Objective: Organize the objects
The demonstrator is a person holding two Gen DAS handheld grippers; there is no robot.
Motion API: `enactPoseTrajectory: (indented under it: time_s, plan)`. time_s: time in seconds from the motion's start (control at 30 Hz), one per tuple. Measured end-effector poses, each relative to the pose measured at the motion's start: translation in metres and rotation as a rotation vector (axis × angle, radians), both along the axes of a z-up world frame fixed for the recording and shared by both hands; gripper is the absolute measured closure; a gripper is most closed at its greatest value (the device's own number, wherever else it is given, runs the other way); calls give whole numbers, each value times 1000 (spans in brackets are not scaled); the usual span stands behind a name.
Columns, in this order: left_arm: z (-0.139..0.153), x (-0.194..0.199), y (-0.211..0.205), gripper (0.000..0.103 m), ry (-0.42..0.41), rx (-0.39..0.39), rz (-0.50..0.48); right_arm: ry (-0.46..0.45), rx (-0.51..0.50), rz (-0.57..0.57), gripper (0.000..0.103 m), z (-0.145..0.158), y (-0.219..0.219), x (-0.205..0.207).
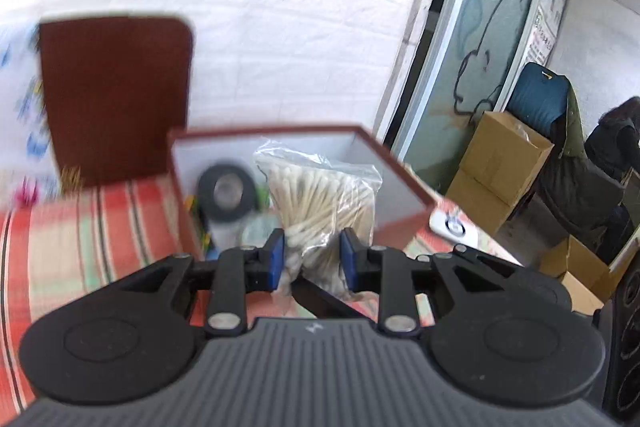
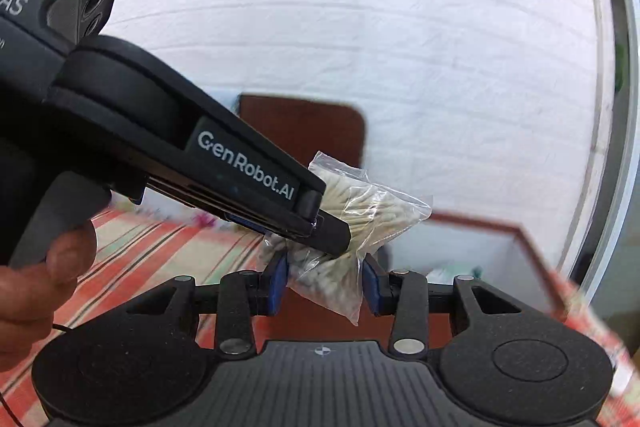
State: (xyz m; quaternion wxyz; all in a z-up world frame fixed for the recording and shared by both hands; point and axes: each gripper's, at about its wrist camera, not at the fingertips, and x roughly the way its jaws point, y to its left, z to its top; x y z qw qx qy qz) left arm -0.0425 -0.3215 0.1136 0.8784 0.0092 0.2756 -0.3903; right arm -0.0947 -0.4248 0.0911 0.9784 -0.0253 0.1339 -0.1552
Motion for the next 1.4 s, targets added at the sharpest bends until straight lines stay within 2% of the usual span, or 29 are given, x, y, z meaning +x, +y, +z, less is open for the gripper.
enactPoseTrajectory:
  time_s: [0.1, 0.27, 0.3, 0.33, 0.37, 0.43, 0.53, 0.6, 0.67, 0.73, 0.87, 0.97, 1.23, 1.4]
  plan:
    - [5, 15, -33, 71, -20, 29, -12, -4, 7, -29, 63, 1, -30, 11]
    - [-6, 51, -87, 68, -17, 69, -30, 16, 45, -81, 63, -11, -82, 35]
    - [-11, 60, -97, 67, -28, 82, -23, 20, 46, -99, 60, -16, -92, 42]
    - [-17, 68, -106, 55, -52, 107, -7, 30, 45, -119, 45, -21, -100, 57]
    - [-25, 76, -115, 45, -85, 139, 29, 51, 44, -149, 37, -32, -104, 59]
    - [-41, 95, -123, 45, -113, 195, 94, 62, 80, -190, 36, -43, -121, 67]
    - [-62, 115, -115, 45, -46, 184, 128, 30, 156, -184, 37, -54, -135, 64]
    - [-67, 121, -111, 47, -5, 162, 115, 28, 171, -200, 34, -63, -137, 63]
    - [-63, 116, -112, 44, -37, 157, 116, 22, 138, -213, 33, -68, -135, 66]
    - [-62, 111, -116, 44, -71, 189, 120, 1, 163, -201, 34, -65, -134, 63]
    - [-49, 100, -105, 44, -33, 149, 124, -24, 156, -216, 33, -53, -126, 48]
    - [-36, 81, -95, 44, -58, 141, 134, -62, 172, -234, 32, -44, -118, 30]
    - [-21, 30, -67, 43, -70, 195, 179, -129, 318, -322, 31, -32, -98, -33]
    - [-24, 1, -46, 40, -63, 240, 224, -114, 390, -316, 31, -30, -82, -60]
